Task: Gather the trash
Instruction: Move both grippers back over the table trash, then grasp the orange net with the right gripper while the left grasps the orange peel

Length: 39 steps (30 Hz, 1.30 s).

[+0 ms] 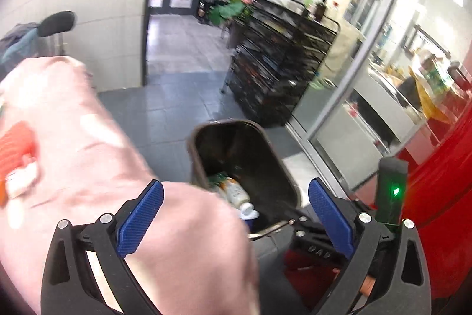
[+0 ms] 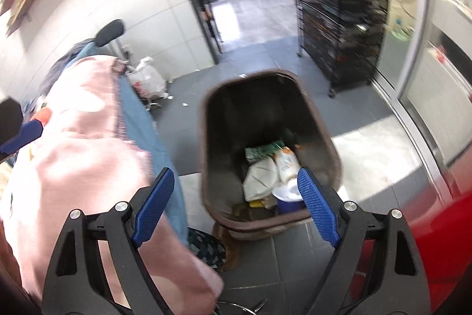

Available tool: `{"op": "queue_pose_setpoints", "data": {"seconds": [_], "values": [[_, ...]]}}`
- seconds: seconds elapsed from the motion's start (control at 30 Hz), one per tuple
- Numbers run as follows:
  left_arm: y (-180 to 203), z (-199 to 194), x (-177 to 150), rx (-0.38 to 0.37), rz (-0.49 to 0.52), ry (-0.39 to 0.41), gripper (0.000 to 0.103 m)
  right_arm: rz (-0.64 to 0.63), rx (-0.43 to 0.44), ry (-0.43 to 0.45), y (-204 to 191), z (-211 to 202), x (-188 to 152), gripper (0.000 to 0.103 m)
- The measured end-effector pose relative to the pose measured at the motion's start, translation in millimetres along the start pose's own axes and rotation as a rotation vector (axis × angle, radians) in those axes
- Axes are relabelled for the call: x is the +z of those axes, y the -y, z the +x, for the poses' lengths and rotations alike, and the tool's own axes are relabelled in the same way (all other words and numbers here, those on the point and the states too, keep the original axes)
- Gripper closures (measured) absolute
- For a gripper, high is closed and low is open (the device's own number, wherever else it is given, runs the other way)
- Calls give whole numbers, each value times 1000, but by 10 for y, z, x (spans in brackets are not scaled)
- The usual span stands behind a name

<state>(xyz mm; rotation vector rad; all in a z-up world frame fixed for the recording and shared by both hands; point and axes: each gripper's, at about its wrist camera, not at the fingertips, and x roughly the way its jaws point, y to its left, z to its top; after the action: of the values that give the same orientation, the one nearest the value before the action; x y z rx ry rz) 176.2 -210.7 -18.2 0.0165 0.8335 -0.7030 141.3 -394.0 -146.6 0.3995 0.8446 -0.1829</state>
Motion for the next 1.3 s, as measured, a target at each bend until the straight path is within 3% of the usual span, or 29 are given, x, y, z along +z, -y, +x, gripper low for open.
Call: {"op": "queue_pose_setpoints", "data": {"seconds": [0.33, 0.53, 0.67, 0.83, 1.07, 1.3], "values": [[-757, -650, -178, 247, -88, 112, 6, -197, 162, 36, -836, -173, 284, 15], [-1369, -910, -339, 377, -235, 125, 6, -310, 268, 7, -1431, -169, 350, 15], [-1686, -1043, -488, 483, -246, 94, 6, -370, 334, -38, -1836, -100, 420, 15], [-2014, -1211, -599, 526, -308, 91, 6, -450, 392, -74, -2333, -24, 469, 15], [-2197, -1305, -680, 555, -332, 72, 6, -557, 424, -132, -3022, 171, 510, 15], [-2292, -1243, -645, 549, -336, 36, 6, -623, 381, -182, -3582, 504, 584, 15]]}}
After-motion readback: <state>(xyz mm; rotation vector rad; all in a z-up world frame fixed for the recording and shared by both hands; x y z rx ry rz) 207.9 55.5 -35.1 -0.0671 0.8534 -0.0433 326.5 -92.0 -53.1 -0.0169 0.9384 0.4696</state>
